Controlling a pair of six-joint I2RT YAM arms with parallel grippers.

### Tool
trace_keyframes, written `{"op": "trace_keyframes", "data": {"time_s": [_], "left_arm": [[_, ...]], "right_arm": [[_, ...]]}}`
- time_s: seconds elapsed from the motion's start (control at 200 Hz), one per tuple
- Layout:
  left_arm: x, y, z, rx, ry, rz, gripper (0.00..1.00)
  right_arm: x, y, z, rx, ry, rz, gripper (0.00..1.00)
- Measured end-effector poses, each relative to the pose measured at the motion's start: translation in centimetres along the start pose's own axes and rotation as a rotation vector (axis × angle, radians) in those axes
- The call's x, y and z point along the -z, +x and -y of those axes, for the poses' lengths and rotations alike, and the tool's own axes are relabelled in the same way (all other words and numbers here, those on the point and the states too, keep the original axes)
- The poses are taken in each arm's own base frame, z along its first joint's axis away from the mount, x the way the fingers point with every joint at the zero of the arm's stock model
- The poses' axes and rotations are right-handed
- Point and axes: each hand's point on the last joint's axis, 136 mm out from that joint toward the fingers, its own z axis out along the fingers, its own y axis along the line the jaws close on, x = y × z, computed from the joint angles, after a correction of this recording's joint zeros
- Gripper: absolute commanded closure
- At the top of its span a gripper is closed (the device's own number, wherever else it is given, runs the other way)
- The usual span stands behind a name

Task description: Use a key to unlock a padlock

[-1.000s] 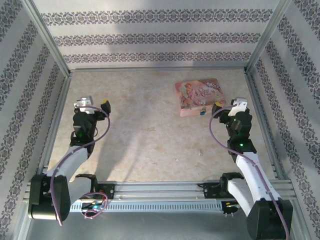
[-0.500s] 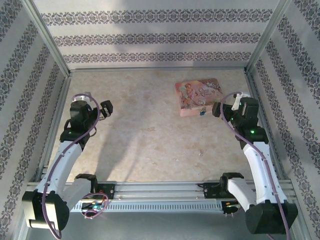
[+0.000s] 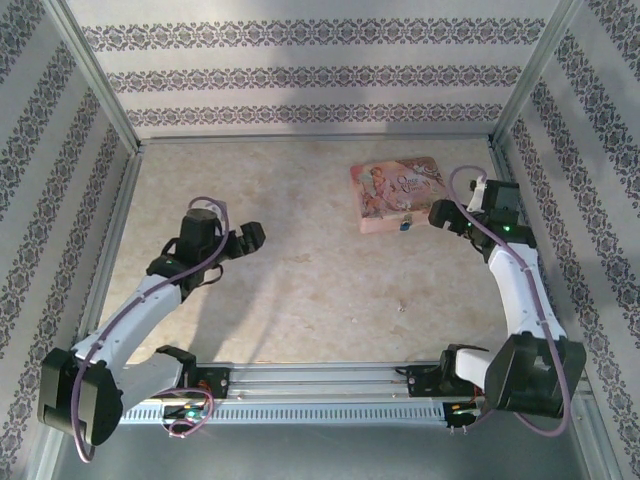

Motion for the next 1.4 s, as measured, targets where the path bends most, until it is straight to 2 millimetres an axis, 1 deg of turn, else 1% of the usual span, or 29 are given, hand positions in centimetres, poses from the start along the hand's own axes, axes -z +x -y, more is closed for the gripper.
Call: {"op": "trace_keyframes", "data": {"time_s": [0.105, 0.18, 0.255, 0.335, 0.415, 0.61, 0.73, 0.81, 0.915, 1.144, 1.244, 1.404], "left_arm": [[-1.9, 2.7, 0.2, 0.019, 0.011, -0.067, 0.01], [-3.1, 4.2, 0.4, 0.028, 0.011, -0.108, 0.01], [-4.0, 5.1, 0.8, 0.03, 0.015, -0.133, 0.01], [-4.5, 5.5, 1.2, 0.029, 0.025, -0.142, 0.01], [-4.8, 5.5, 1.5, 0.036, 0.03, -0.135, 0.01], [-5.1, 4.7, 1.9, 0.053, 0.042, -0.098, 0.01], [-5.4, 4.6, 1.8, 0.065, 0.041, -0.093, 0.01], [-5.9, 4.6, 2.0, 0.071, 0.046, -0.093, 0.01], [-6.8, 4.4, 2.4, 0.079, 0.056, -0.106, 0.01], [-7.9, 2.9, 4.3, 0.084, 0.102, -0.092, 0.01], [-8.3, 2.6, 4.7, 0.087, 0.103, -0.096, 0.01], [-9.1, 2.7, 5.1, 0.089, 0.112, -0.116, 0.01]], "right_arm": [[-1.2, -0.2, 0.7, -0.03, -0.016, -0.022, 0.01], [-2.2, -0.5, 1.1, -0.053, -0.035, -0.034, 0.02], [-3.3, -1.0, 1.6, -0.077, -0.054, -0.042, 0.02], [-4.7, -1.7, 2.0, -0.092, -0.072, -0.051, 0.02], [-6.4, -2.4, 2.1, -0.098, -0.097, -0.064, 0.02], [-10.4, -4.1, 1.7, -0.105, -0.169, -0.092, 0.02], [-12.3, -5.3, 1.2, -0.1, -0.201, -0.1, 0.02], [-13.3, -5.7, 0.6, -0.092, -0.22, -0.109, 0.02], [-14.3, -6.0, -0.3, -0.083, -0.254, -0.121, 0.02], [-15.7, -7.0, -2.0, -0.045, -0.32, -0.145, 0.02], [-15.9, -7.0, -2.4, -0.033, -0.336, -0.152, 0.02], [-15.8, -6.5, -3.3, -0.01, -0.361, -0.168, 0.03]]}}
